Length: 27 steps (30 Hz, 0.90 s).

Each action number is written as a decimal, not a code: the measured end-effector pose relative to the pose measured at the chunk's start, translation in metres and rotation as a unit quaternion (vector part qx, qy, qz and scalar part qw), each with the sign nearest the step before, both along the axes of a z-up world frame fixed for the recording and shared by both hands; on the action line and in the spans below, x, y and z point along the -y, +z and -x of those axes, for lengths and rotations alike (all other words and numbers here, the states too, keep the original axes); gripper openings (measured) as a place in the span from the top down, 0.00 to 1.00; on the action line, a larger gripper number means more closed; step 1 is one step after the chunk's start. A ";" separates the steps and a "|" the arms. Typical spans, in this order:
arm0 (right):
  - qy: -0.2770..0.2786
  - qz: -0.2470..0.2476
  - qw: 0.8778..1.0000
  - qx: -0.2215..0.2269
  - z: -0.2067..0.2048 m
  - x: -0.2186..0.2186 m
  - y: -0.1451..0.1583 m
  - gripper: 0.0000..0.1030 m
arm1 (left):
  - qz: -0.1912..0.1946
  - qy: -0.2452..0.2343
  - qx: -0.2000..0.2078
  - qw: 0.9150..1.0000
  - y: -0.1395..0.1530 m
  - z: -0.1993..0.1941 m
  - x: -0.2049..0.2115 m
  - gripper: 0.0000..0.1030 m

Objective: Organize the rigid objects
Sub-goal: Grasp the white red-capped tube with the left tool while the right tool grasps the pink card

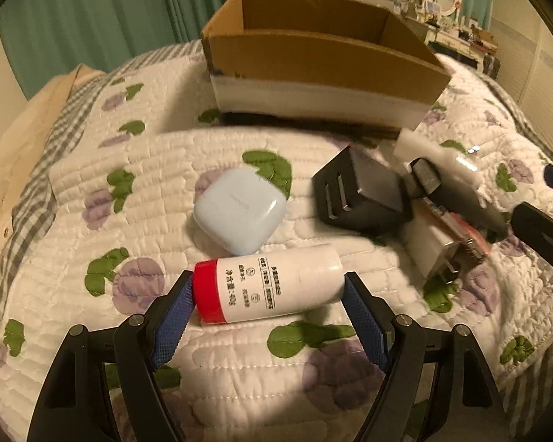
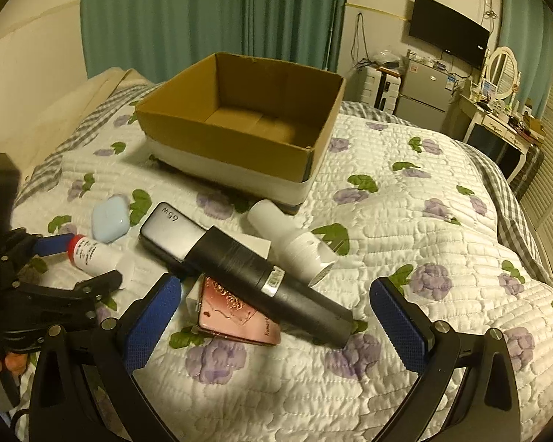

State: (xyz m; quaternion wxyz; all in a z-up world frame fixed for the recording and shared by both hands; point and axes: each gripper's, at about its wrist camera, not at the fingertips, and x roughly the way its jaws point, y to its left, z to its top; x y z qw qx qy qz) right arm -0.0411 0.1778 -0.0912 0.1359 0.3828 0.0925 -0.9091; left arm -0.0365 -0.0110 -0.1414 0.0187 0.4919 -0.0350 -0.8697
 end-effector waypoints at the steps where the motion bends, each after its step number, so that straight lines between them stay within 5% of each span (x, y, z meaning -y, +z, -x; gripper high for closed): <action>1: 0.002 -0.002 1.000 0.001 0.000 0.001 -0.001 0.00 | 0.000 0.002 0.005 1.000 -0.001 0.003 0.001 0.21; 9: 0.013 -0.022 1.000 0.016 -0.003 0.006 -0.012 0.03 | -0.040 0.023 -0.007 0.999 -0.001 0.012 0.011 0.23; 20: 0.066 -0.077 0.993 0.057 -0.001 0.030 -0.051 0.51 | -0.034 0.010 -0.049 0.998 0.023 -0.004 0.007 0.24; 27: 0.067 -0.084 0.994 0.028 0.001 0.036 -0.047 0.74 | -0.039 0.007 -0.062 0.997 0.033 -0.006 0.009 0.24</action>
